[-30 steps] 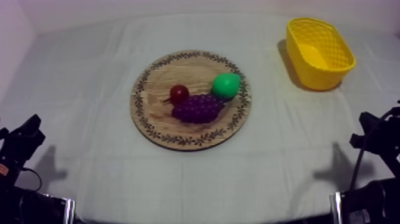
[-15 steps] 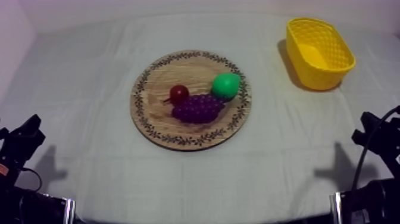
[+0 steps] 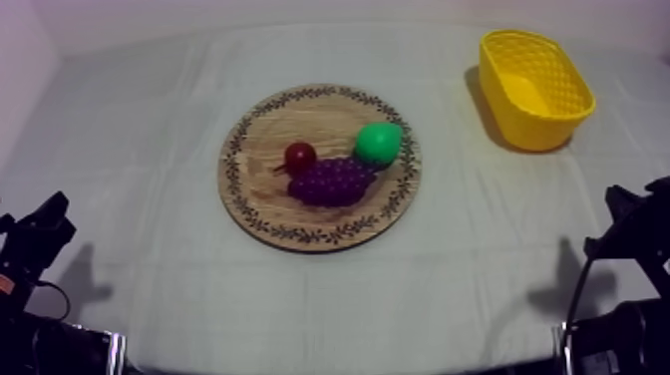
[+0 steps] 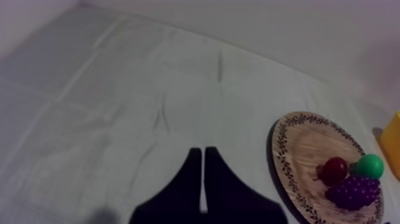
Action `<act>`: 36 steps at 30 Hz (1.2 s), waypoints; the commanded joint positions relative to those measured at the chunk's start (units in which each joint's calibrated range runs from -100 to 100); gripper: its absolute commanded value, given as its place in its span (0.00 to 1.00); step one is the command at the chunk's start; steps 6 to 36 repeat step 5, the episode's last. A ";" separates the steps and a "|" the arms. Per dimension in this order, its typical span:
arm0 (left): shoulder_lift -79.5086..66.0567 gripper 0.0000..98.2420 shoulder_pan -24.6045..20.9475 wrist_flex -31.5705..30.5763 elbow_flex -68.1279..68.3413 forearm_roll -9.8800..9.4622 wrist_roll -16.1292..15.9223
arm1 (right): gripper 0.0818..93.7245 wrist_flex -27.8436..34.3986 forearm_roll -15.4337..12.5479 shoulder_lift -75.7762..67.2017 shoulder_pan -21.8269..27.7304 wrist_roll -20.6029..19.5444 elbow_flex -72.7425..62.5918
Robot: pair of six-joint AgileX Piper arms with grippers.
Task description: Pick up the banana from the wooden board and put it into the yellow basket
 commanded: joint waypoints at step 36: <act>-0.01 0.00 0.01 0.01 0.01 -0.02 0.01 | 0.01 -0.04 -0.03 -0.02 0.01 -0.11 0.05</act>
